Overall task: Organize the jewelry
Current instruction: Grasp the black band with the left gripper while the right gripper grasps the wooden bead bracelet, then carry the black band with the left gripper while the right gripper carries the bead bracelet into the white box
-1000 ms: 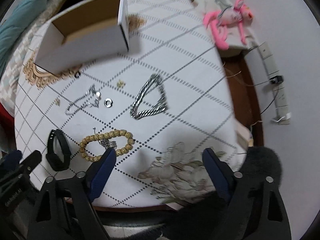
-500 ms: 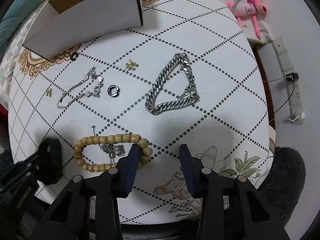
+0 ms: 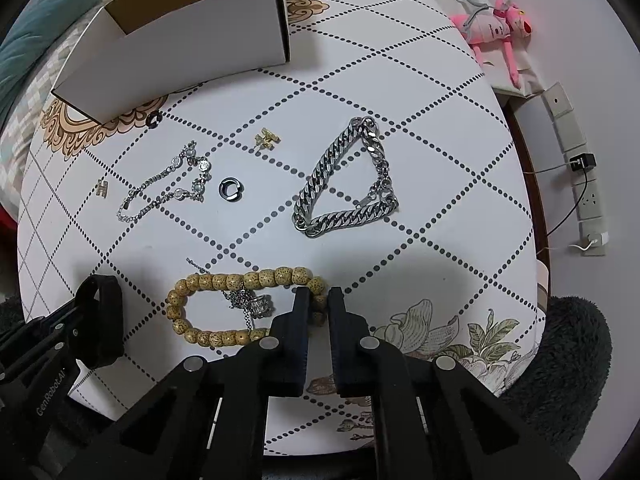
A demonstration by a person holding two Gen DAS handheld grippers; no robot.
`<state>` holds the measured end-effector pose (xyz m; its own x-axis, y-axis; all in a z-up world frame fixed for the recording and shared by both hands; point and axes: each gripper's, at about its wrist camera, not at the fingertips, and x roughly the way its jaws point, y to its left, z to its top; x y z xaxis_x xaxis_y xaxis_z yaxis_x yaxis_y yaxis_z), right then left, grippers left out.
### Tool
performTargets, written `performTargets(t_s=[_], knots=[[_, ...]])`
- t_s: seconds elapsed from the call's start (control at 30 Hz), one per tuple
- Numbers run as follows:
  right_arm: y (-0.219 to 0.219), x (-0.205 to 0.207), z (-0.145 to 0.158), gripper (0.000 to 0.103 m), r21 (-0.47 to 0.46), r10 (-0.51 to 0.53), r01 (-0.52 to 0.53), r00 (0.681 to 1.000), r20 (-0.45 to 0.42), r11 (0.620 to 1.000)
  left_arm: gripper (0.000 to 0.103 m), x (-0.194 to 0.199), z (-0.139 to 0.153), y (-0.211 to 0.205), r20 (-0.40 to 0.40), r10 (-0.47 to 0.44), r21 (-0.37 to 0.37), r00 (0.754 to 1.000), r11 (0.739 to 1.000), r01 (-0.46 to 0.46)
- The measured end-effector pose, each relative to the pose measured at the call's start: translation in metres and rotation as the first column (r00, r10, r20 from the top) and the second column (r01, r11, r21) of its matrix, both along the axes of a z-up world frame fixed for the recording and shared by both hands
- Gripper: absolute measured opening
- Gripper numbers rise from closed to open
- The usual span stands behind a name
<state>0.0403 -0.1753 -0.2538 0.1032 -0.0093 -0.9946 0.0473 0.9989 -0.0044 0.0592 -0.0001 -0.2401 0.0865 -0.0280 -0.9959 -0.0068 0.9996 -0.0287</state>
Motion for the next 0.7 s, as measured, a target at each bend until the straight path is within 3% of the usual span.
performTargets(t_s=[0.13, 0.3, 0.7], knots=[[-0.002, 0.003, -0.002, 0.009, 0.0, 0.013, -0.013, 1.0, -0.002, 1.0, 0.009, -0.002, 0.0, 0.002, 0.01, 0.008, -0.007, 1.0, 1.0, -0.008], [-0.009, 0.005, 0.006, 0.009, 0.068, -0.01, 0.01, 1.0, 0.001, 0.998, 0.009, -0.002, 0.017, 0.004, 0.041, 0.006, -0.028, 0.999, 1.0, -0.005], [-0.005, 0.026, 0.107, 0.009, 0.253, 0.017, -0.059, 0.986, 0.165, 0.966, 0.009, 0.031, 0.109, 0.004, 0.197, 0.018, -0.144, 0.98, 0.99, 0.011]])
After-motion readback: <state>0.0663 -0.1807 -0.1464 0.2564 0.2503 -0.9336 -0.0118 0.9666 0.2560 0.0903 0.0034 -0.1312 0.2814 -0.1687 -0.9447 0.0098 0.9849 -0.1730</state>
